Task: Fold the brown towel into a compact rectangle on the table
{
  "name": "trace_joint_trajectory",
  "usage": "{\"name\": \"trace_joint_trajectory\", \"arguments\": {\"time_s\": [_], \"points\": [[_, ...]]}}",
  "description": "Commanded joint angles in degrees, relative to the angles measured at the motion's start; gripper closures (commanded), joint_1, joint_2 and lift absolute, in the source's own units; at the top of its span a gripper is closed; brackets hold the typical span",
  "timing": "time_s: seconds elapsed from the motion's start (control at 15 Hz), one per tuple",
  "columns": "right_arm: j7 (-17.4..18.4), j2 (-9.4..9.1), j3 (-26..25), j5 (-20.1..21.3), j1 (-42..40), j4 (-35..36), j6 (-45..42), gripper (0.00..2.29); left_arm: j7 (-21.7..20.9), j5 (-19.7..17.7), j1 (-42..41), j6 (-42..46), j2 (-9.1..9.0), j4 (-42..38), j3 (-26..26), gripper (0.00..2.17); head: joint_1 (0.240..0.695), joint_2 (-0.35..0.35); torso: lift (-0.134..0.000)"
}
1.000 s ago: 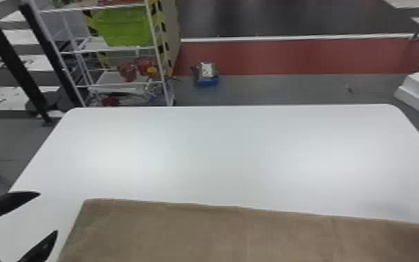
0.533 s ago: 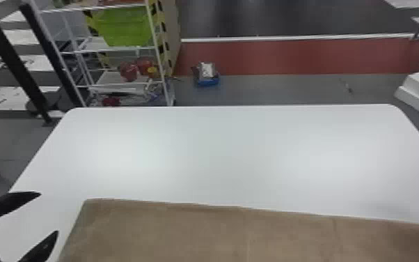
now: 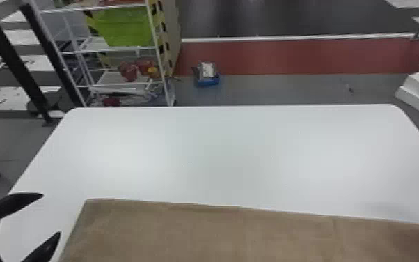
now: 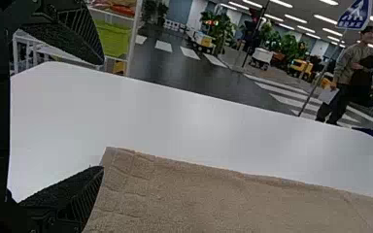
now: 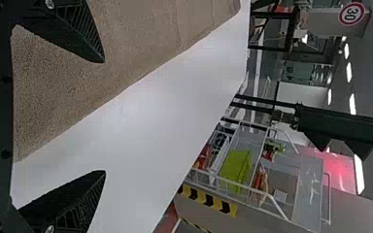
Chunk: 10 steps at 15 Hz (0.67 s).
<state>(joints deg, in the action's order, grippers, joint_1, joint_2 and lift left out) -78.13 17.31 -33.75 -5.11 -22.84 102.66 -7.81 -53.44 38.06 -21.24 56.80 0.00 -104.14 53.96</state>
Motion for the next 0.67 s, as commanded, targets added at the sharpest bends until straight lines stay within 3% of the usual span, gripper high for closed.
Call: {"name": "trace_joint_trajectory", "arguments": {"time_s": [0.0, 0.27, 0.47, 0.6], "points": [[-0.19, -0.09, 1.49, 2.39, 0.69, -0.44, -0.66, 0.05, 0.00, 0.00, -0.03, 0.36, -0.15, -0.10, -0.52, 0.12, 0.695, 0.099, -0.134], [0.53, 0.97, 2.20, 7.05, 2.80, -5.72, -1.72, 0.05, 0.09, 0.00, -0.56, 0.36, -0.15, -0.01, -0.79, 0.12, 0.695, 0.100, -0.134], [1.41, 2.99, 1.49, 8.54, 4.21, -10.02, -3.83, 0.05, 0.09, 0.00, -0.65, 0.54, -0.15, 0.08, -0.79, 0.12, 0.695, 0.072, -0.134], [1.76, 3.16, 1.58, 10.56, 5.17, -11.78, -3.83, 0.05, 0.17, 0.00, -0.65, 0.72, -0.15, 0.08, -1.14, 0.12, 0.695, 0.039, -0.134]]}}
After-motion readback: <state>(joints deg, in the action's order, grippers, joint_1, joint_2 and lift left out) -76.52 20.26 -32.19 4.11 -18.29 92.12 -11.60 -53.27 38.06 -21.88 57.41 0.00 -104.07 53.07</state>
